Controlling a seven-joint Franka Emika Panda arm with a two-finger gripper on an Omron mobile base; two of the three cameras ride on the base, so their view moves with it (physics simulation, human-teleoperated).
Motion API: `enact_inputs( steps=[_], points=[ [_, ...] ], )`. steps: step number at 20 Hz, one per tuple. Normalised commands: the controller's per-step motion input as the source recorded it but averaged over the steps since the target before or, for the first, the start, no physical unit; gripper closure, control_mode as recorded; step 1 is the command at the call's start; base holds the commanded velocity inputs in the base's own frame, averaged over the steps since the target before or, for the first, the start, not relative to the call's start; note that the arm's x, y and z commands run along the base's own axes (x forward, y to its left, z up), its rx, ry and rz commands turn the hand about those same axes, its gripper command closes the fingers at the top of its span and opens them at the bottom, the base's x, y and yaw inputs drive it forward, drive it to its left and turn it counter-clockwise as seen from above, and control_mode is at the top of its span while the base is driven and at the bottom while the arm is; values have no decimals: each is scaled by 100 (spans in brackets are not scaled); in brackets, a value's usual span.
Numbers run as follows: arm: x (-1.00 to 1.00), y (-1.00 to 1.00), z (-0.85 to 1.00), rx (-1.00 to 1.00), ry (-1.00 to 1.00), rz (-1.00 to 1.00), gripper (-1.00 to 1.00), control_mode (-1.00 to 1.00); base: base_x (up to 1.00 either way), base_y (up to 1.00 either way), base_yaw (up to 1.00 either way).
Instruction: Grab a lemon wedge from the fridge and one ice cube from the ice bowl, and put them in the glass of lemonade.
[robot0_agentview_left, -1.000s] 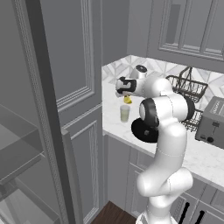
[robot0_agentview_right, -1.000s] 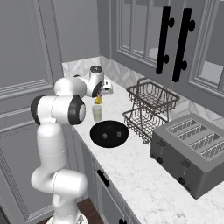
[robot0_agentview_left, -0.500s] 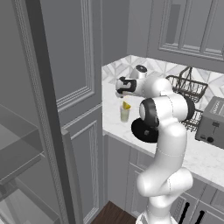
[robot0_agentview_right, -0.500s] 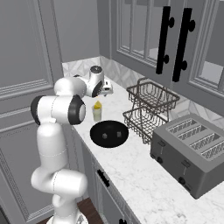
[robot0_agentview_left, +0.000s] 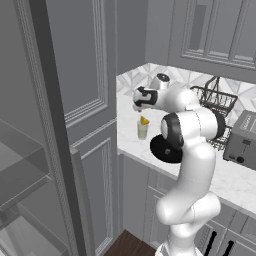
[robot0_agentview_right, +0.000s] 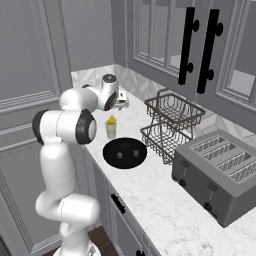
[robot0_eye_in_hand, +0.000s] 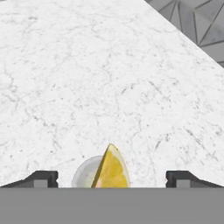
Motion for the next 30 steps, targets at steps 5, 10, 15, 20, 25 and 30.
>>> enact_inputs(
  steps=[5,10,15,20,25,30],
  points=[
    [-29,0,4,1,0,0,-100,-100,0,0,0],
    [-26,-1,1,0,0,0,-100,-100,0,0,0],
    [-20,-1,1,0,0,0,-100,-100,0,0,0],
    [-32,0,0,0,0,0,-100,-100,0,0,0],
    [-65,-2,0,1,0,0,-100,-100,0,0,0],
    [-83,-23,-2,1,0,0,-100,-100,0,0,0]
  ],
)
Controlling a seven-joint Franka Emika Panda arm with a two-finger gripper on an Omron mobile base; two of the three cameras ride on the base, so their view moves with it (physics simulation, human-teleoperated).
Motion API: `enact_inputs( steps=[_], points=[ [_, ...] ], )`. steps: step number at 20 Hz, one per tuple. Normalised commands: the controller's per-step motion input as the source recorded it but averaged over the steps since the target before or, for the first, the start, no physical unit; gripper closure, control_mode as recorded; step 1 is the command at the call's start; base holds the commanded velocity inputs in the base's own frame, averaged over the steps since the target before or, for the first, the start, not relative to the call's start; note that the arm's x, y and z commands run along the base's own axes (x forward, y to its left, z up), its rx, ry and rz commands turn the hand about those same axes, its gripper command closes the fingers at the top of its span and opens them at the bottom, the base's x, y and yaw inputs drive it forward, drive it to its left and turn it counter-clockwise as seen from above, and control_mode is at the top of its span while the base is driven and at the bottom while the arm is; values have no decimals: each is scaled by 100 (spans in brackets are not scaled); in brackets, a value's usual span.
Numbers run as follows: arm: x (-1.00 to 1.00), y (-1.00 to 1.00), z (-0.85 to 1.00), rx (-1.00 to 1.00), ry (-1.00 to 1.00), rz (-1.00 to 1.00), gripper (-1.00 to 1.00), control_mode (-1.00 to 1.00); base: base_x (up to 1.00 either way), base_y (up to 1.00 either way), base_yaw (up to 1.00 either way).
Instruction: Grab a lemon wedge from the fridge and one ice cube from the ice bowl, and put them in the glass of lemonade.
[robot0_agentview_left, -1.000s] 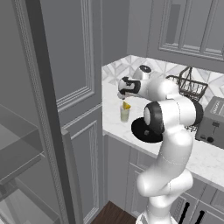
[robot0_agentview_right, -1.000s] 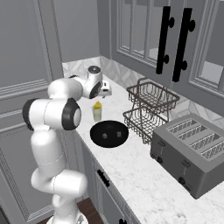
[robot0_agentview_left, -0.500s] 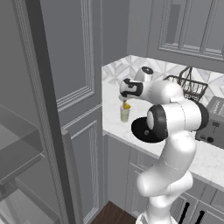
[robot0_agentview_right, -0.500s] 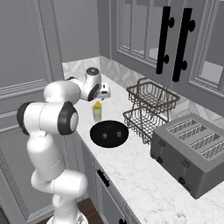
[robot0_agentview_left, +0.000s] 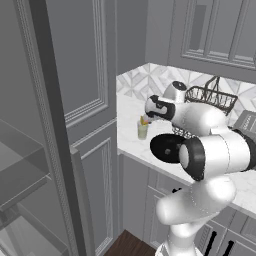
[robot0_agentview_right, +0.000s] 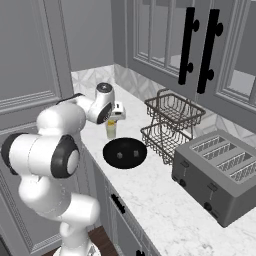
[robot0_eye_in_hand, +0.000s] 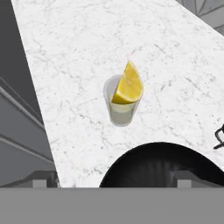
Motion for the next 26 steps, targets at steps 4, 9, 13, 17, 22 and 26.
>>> enact_inputs(
  steps=[4,9,13,17,22,26],
  points=[
    [-54,-25,8,0,10,0,-100,-100,0,0,0],
    [-11,-29,9,0,36,0,-100,-100,0,0,0],
    [0,-1,0,0,46,0,-100,-100,0,0,0],
    [-21,-3,-39,0,8,0,-100,-100,0,0,0],
    [-6,-4,-49,-1,-11,0,-100,-100,0,0,0],
    [24,-7,-55,0,-1,0,-100,-100,0,0,0]
  ],
)
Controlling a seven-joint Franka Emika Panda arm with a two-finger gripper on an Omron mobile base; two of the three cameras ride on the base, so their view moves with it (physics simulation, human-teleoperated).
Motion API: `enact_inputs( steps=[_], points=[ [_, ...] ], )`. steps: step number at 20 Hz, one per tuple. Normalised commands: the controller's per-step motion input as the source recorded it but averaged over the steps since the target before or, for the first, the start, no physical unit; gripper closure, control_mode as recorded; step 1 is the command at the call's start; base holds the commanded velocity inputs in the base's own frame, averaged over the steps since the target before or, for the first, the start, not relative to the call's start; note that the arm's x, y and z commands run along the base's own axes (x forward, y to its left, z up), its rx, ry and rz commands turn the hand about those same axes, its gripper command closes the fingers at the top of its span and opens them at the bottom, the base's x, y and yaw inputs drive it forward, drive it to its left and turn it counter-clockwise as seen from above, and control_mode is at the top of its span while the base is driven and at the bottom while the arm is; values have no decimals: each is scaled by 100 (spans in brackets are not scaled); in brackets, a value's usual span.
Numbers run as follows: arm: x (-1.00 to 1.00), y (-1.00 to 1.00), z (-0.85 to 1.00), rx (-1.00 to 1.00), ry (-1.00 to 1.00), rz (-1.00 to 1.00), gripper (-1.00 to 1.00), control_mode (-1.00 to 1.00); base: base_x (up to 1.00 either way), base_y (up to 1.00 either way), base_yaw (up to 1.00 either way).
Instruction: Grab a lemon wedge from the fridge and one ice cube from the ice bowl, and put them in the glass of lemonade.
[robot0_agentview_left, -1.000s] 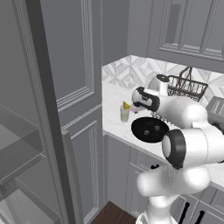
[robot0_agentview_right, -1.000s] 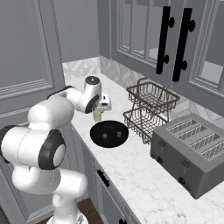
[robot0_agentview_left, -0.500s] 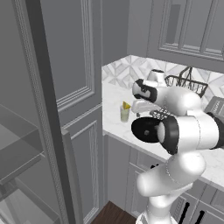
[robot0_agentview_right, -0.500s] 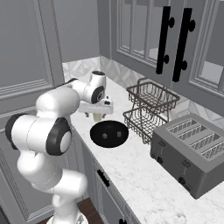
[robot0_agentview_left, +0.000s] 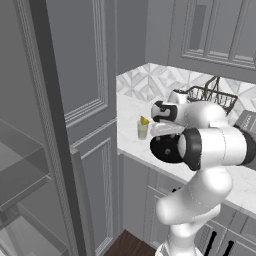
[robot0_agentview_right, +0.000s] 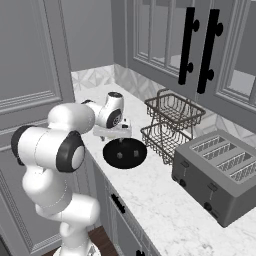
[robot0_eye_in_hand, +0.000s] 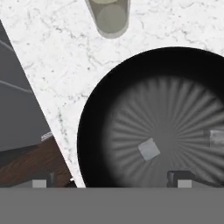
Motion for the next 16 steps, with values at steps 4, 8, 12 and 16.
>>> enact_inputs(
  steps=[4,8,12,16],
  points=[
    [15,-29,-20,-2,6,0,-100,-100,0,0,0],
    [23,-22,-42,0,9,1,-100,-100,0,0,0],
    [7,-3,-44,0,3,3,-100,-100,0,0,0],
    [0,0,-42,0,0,5,-100,-100,0,0,0]
  ],
)
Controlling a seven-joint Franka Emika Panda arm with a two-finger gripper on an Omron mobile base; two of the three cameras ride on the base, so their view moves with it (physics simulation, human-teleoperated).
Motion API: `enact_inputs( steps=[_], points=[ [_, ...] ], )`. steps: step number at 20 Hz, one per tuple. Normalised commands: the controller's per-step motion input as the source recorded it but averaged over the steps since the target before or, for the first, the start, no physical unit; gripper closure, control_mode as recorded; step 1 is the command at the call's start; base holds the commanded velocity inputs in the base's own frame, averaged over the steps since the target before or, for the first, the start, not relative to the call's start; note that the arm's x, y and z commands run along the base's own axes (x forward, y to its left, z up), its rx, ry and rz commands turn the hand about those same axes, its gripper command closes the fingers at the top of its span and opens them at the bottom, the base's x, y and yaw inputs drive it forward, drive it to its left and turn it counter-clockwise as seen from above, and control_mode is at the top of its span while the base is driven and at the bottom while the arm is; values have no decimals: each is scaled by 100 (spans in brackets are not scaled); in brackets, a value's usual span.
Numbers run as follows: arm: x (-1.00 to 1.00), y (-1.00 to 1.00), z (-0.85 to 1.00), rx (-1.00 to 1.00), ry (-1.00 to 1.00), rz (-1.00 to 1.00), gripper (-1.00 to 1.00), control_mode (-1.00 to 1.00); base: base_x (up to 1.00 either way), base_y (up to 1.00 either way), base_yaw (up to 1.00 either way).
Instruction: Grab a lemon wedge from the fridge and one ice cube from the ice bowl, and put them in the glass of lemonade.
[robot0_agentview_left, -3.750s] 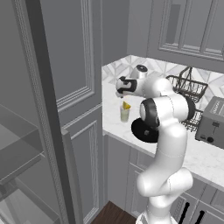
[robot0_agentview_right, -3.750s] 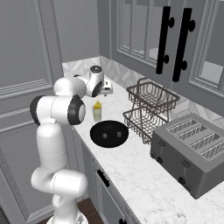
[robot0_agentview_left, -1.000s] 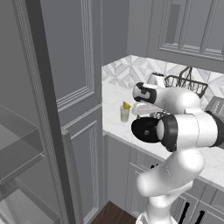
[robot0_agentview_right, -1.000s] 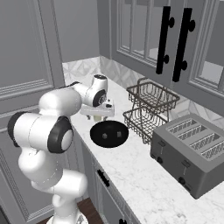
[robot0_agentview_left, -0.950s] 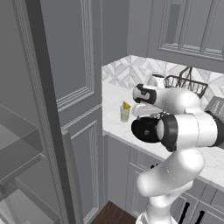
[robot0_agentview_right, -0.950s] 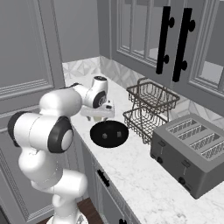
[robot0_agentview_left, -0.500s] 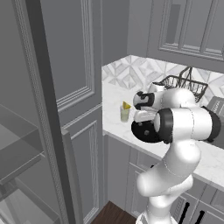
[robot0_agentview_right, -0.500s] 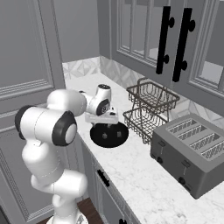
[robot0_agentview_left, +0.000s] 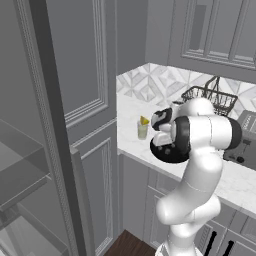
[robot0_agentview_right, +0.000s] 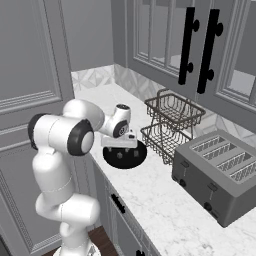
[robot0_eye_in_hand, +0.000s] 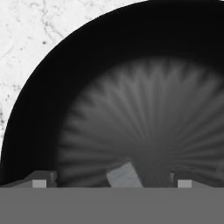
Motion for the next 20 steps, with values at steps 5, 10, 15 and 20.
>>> enact_inputs(
  steps=[5,10,15,20],
  points=[
    [0,0,-18,0,0,5,-100,-100,0,0,0],
    [0,-1,-12,0,0,6,-100,-100,0,0,0],
    [0,-1,-9,0,0,2,-100,-100,0,0,0],
    [0,-3,-6,0,0,2,-100,-100,0,0,0]
  ],
)
